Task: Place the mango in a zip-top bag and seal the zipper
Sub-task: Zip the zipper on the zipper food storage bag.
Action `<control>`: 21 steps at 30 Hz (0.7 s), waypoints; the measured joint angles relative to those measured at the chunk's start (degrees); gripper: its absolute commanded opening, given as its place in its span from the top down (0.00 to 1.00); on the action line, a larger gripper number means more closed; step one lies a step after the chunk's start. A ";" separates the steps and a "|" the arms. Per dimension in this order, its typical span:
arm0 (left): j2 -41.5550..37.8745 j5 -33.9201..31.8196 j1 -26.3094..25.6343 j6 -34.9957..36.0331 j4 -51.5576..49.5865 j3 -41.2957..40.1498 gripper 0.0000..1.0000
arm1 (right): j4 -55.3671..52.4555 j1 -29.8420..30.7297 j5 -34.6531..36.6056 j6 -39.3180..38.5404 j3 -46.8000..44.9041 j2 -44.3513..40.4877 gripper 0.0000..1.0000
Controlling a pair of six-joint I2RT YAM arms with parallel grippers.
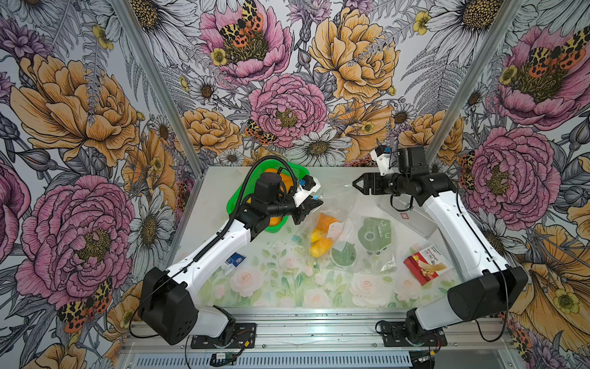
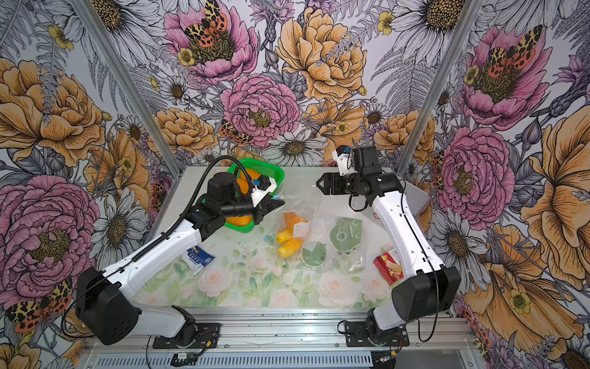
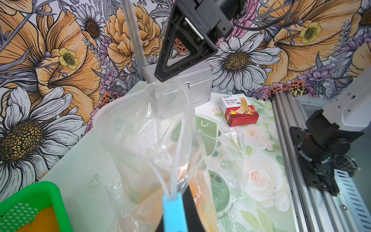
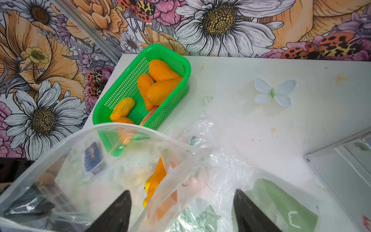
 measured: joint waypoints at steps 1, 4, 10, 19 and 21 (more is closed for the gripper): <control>-0.07 0.37 0.00 -0.02 -0.07 -0.15 1.00 | -0.04 0.00 -0.92 -0.37 0.00 1.38 0.19; -0.07 1.16 -0.02 -0.07 -0.17 -0.68 1.00 | -0.35 0.00 -3.26 -0.66 0.17 5.42 0.19; -0.09 1.14 -0.81 -0.11 -0.50 -0.92 1.00 | -0.68 0.42 -7.93 -0.59 2.03 12.15 0.23; -0.17 1.09 -1.16 0.00 -0.52 -1.77 1.00 | -0.83 3.28 -9.16 0.79 3.19 14.19 0.57; -0.20 0.98 -1.16 0.00 -0.52 -1.77 1.00 | -0.87 3.34 -8.44 1.38 3.19 14.19 0.77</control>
